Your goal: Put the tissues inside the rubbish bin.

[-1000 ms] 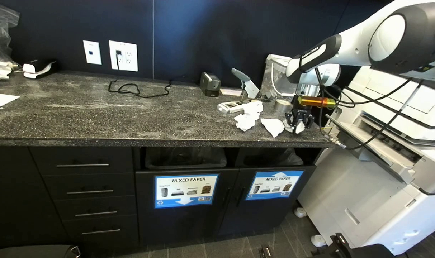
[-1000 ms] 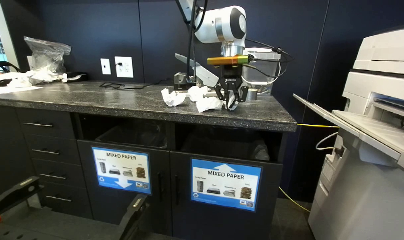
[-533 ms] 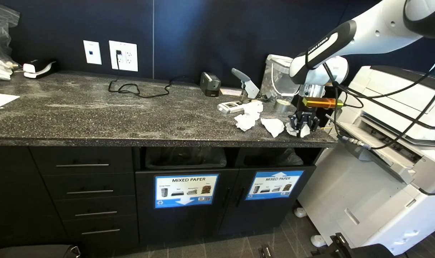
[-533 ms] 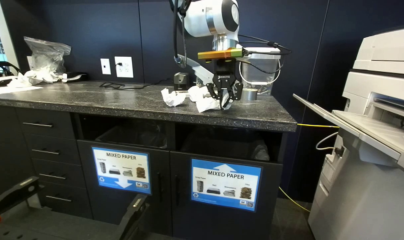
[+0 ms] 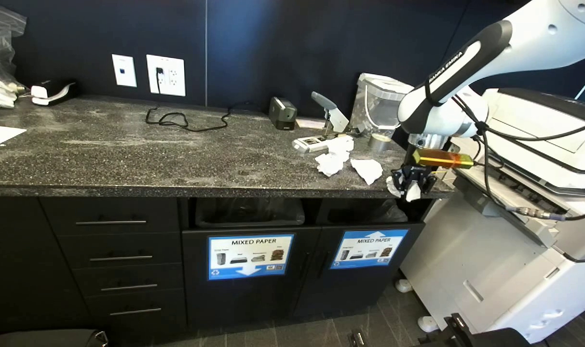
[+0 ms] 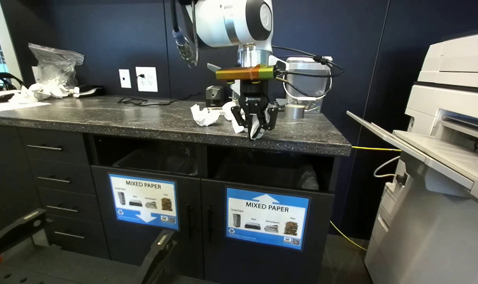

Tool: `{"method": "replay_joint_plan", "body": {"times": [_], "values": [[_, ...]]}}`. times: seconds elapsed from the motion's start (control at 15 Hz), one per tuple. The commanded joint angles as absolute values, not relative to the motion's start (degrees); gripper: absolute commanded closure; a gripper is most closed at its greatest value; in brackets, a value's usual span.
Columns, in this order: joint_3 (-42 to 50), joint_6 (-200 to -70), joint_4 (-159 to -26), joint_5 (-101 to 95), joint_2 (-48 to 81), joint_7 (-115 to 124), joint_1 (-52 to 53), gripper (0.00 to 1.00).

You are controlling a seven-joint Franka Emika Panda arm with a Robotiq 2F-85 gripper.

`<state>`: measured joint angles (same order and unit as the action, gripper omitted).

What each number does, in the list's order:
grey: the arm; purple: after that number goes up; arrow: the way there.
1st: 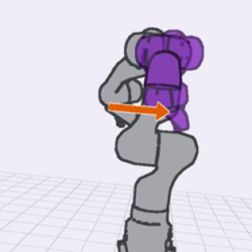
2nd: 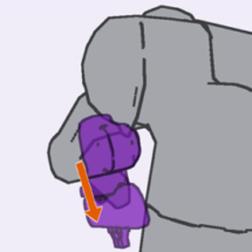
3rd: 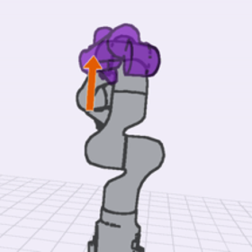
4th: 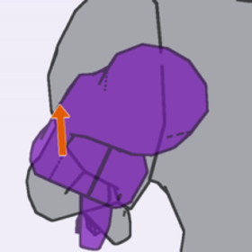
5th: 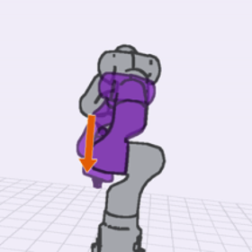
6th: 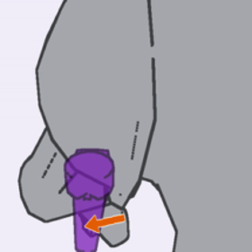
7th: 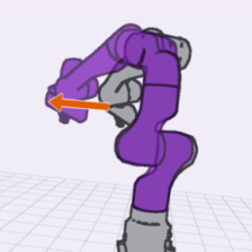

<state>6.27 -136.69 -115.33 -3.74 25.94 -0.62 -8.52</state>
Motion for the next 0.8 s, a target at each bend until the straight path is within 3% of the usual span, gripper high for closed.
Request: {"method": "replay_joint_plan", "body": {"times": [0.0,0.33,0.73], "values": [[5.5,-150.1,-128.7,-1.9,19.0,-0.7,-8.1,0.95],[0.6,-165.6,-137.1,5.5,19.0,-5.9,-10.0,0.94],[-16.6,-183.6,-140.9,11.0,25.7,-17.4,-22.2,0.94]]}}
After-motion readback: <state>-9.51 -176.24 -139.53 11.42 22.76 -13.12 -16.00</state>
